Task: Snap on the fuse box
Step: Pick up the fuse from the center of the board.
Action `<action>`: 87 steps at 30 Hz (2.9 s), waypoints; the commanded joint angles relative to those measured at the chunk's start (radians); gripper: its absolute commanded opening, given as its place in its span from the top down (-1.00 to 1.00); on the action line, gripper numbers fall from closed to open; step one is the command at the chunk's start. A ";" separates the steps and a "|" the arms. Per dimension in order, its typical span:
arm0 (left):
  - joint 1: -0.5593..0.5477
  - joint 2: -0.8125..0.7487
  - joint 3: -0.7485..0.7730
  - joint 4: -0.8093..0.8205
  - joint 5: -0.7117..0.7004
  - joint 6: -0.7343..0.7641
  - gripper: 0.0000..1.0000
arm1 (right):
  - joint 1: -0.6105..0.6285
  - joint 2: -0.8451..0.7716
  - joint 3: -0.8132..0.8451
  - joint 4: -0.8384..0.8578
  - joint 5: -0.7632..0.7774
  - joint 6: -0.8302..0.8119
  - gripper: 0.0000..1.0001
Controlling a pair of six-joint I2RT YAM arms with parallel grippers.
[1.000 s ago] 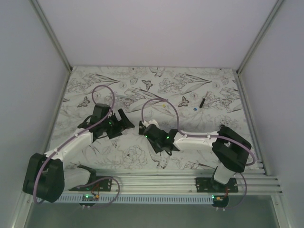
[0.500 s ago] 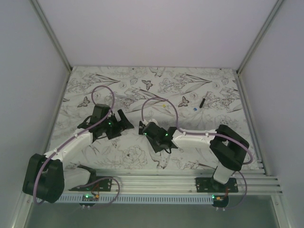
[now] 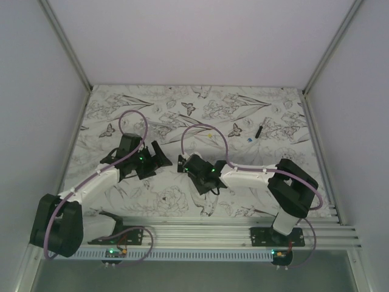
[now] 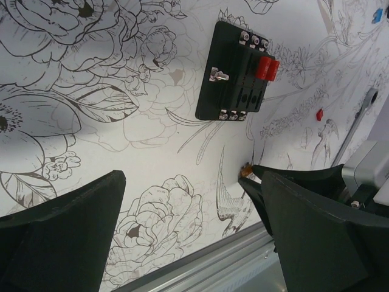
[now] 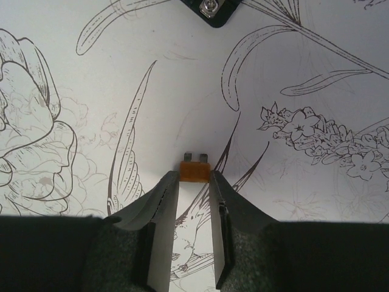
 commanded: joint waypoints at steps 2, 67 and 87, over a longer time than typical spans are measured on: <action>0.007 0.019 0.016 -0.009 0.052 0.013 -0.99 | -0.007 0.025 0.008 -0.050 -0.019 -0.028 0.45; -0.200 0.122 0.121 0.236 0.255 -0.101 1.00 | -0.167 -0.333 -0.206 0.648 -0.369 -0.235 0.32; -0.275 -0.369 -0.100 0.547 -0.100 -0.177 1.00 | -0.298 -0.466 -0.470 1.444 -0.505 0.479 0.11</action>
